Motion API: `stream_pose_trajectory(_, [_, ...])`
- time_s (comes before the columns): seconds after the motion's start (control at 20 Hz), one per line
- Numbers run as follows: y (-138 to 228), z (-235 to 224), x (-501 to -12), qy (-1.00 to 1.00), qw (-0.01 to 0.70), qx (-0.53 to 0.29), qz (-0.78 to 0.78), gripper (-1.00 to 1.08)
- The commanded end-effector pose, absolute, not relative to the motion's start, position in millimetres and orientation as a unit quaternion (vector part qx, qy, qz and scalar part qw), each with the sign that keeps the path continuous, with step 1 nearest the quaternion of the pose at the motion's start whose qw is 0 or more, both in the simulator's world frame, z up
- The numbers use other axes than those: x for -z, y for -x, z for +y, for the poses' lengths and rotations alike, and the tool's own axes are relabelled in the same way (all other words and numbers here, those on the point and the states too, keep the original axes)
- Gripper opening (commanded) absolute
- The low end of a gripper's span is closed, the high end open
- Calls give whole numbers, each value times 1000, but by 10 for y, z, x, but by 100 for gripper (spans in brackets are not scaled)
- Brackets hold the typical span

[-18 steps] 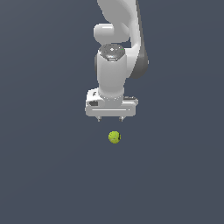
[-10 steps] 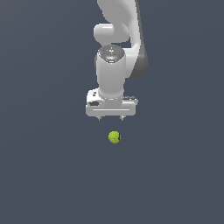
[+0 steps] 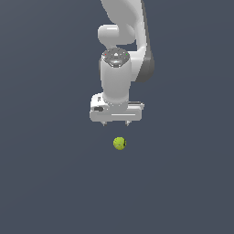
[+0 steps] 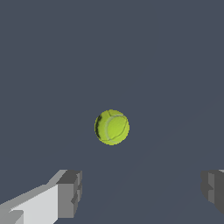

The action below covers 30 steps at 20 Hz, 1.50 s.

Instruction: Pick up the object and move it to a goal position.

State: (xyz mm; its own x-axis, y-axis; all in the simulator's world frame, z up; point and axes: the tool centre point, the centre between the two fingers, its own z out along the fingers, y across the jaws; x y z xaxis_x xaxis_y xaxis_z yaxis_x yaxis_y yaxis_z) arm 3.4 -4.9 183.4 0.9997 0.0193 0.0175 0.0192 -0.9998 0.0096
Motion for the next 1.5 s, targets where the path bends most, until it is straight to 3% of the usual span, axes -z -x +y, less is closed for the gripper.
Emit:
stream_pose_trajectory(0.0, [-39, -42, -1808, -1000, 4, -8, 1, 100])
stream_pose_trajectory(1.45, [-220, 131, -989, -955, -1, 0, -298, 100])
